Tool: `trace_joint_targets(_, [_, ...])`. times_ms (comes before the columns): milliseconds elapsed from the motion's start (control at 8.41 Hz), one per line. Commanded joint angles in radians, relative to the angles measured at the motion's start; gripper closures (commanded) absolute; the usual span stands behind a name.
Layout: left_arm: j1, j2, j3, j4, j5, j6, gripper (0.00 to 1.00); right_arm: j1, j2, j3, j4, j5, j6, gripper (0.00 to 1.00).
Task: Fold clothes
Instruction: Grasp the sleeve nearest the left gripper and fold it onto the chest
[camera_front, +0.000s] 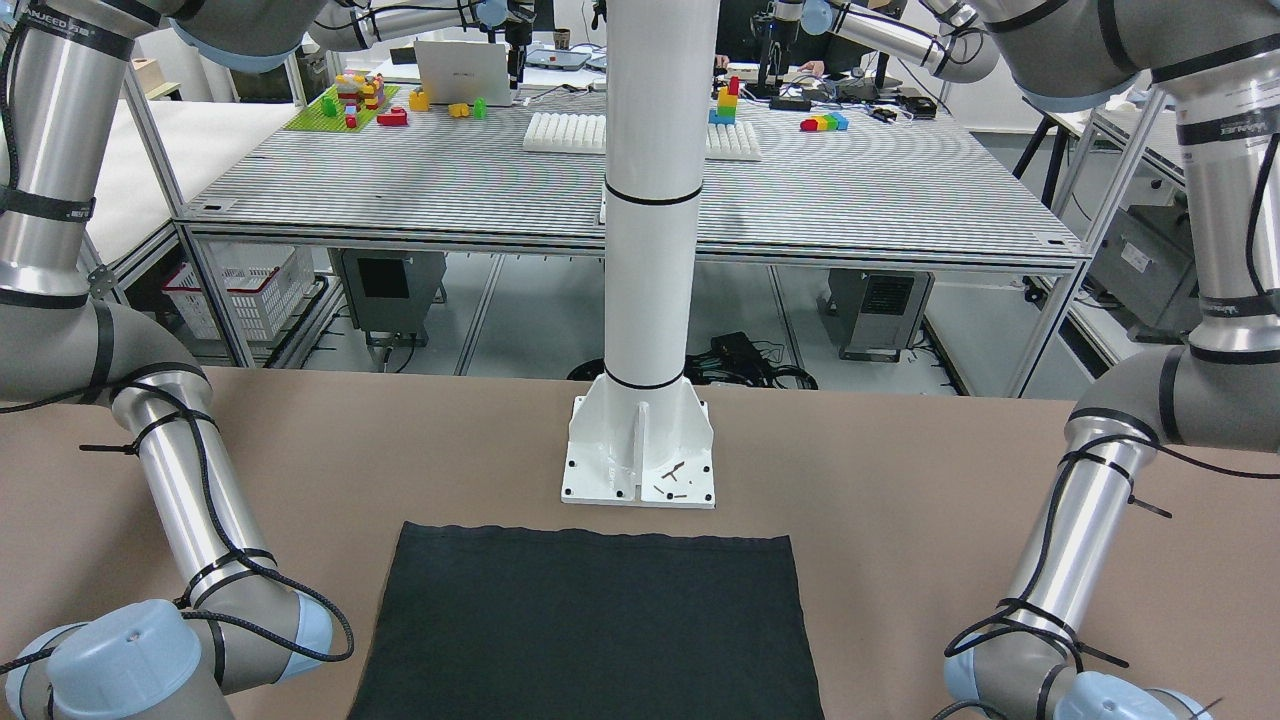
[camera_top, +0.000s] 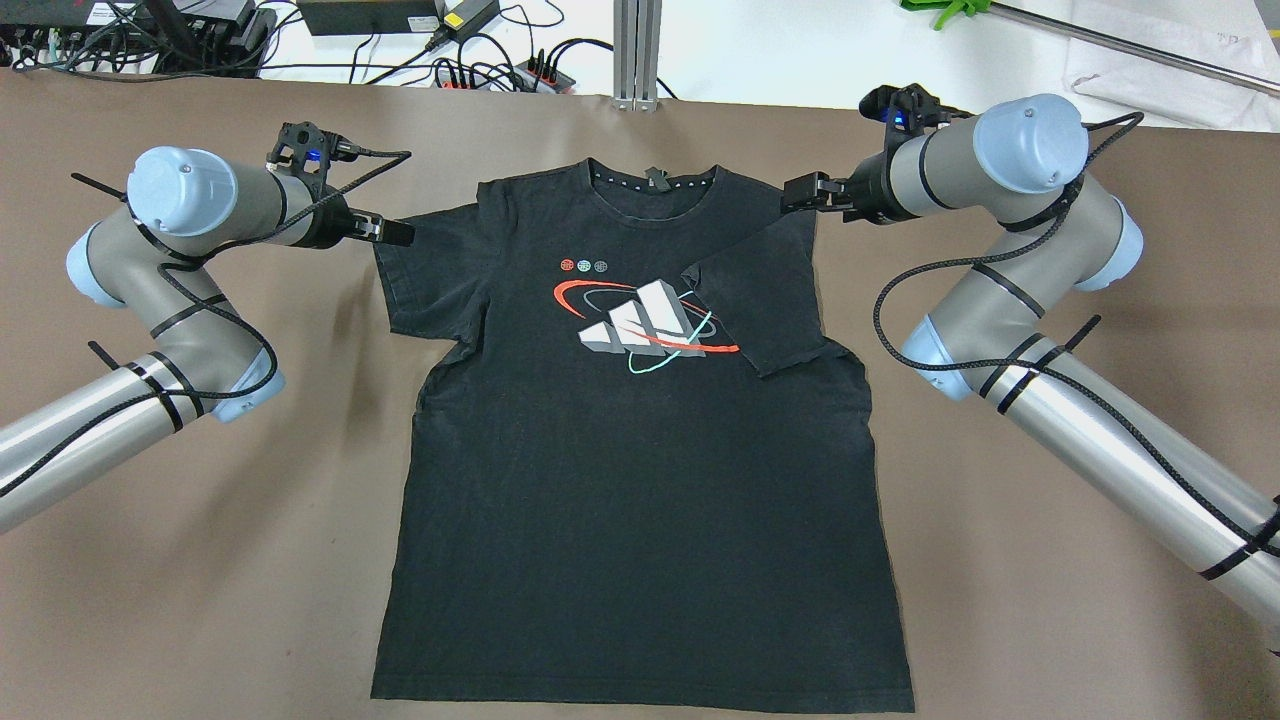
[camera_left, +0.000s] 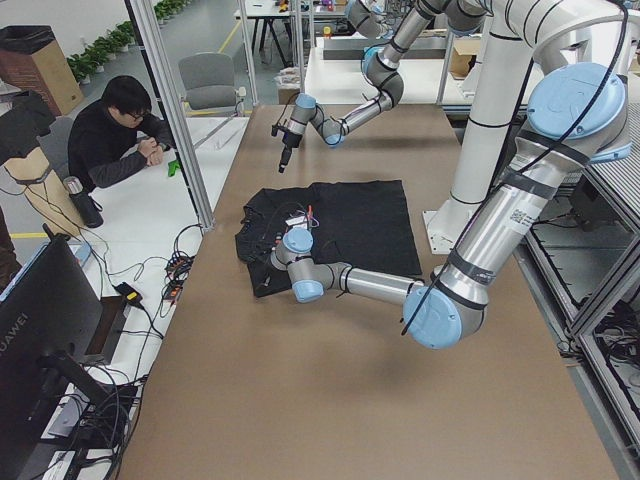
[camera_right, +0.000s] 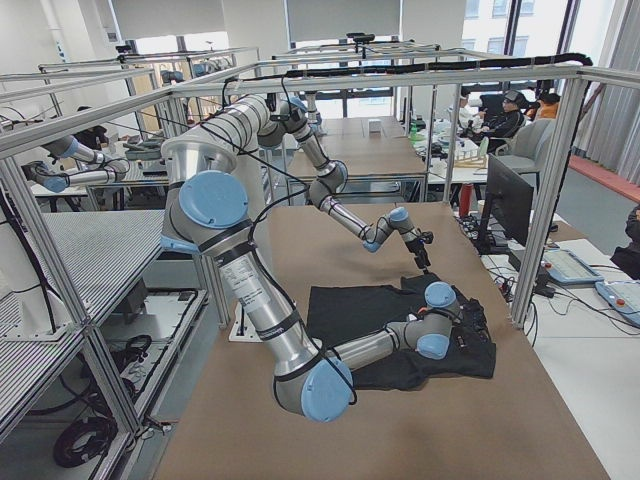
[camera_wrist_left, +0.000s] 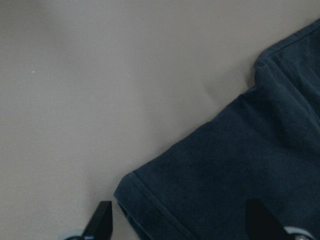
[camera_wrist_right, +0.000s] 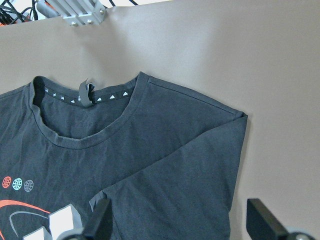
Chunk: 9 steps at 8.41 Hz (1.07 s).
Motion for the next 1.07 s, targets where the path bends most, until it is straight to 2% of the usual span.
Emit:
trace_joint_targets(0, [-0.002, -0.017, 0.052, 0.002, 0.007, 0.069, 0.06, 0.000, -0.012, 0.001, 0.000, -0.005, 0.000, 0.06])
trace_joint_targets(595, [-0.005, -0.079, 0.151, -0.002, 0.044, 0.079, 0.06, -0.003, -0.030, 0.001, 0.008, -0.005, 0.001, 0.06])
trace_joint_targets(951, [0.001, -0.079, 0.150, -0.005, 0.046, 0.079, 0.06, -0.003, -0.032, 0.001, 0.008, -0.007, 0.000, 0.06])
